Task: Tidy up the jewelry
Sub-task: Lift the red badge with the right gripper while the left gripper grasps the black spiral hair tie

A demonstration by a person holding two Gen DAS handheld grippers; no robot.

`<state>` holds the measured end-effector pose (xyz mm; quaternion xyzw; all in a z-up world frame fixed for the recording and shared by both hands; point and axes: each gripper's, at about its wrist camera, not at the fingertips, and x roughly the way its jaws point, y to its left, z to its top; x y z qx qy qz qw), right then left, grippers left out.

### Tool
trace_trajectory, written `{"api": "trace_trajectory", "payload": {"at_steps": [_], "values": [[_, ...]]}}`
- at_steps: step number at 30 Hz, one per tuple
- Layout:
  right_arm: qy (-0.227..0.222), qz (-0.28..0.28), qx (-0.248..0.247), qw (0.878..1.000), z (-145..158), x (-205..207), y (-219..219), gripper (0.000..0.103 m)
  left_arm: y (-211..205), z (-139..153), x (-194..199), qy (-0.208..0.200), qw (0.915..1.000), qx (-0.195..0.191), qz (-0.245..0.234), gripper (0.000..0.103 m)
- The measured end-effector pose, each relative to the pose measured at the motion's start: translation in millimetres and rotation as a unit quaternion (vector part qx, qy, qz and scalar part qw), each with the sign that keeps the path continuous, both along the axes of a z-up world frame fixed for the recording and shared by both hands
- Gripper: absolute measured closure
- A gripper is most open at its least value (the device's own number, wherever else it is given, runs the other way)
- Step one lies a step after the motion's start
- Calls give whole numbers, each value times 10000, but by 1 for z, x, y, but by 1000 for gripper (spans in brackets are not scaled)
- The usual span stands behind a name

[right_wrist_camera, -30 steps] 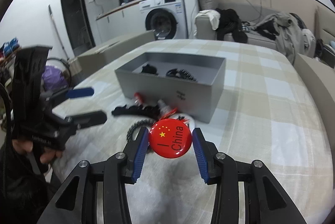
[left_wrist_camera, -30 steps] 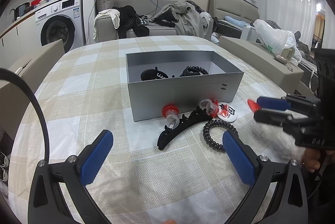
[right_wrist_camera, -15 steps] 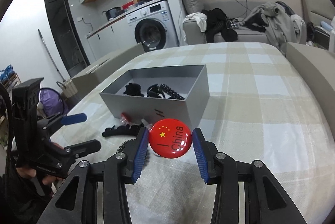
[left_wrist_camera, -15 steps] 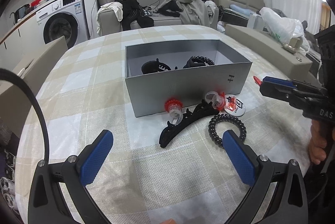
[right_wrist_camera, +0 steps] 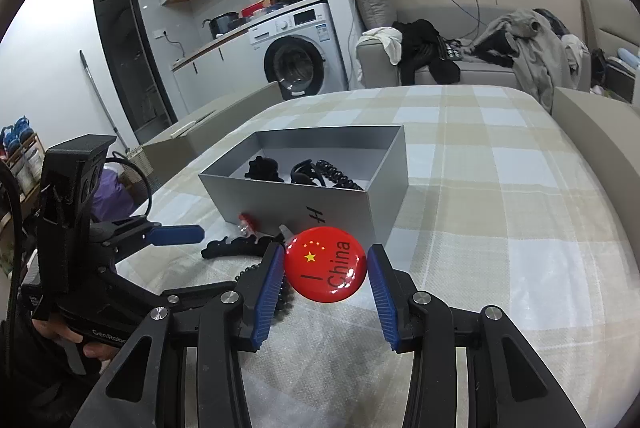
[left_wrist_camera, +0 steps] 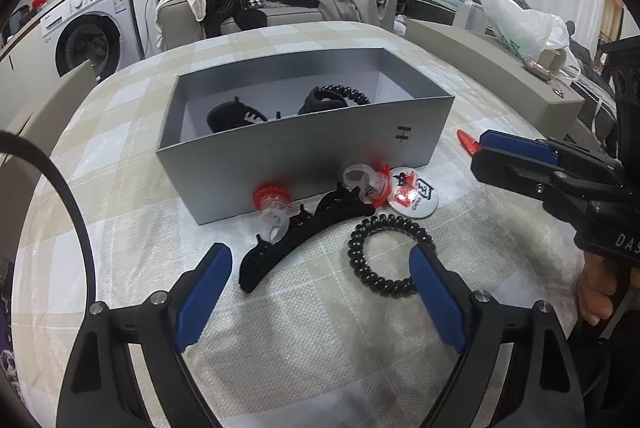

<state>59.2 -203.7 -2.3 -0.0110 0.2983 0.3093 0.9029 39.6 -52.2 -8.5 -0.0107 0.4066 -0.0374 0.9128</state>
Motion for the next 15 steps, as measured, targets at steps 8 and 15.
{"api": "trace_trajectory", "payload": {"at_steps": [8,15], "values": [[11,-15,15,10000,-1,1,0,61,-3,1,1,-50,9999,-94,-111,40],[3,-22,19,10000,-1,2,0,61,-10,0,2,-42,9998,25,-211,58]]}}
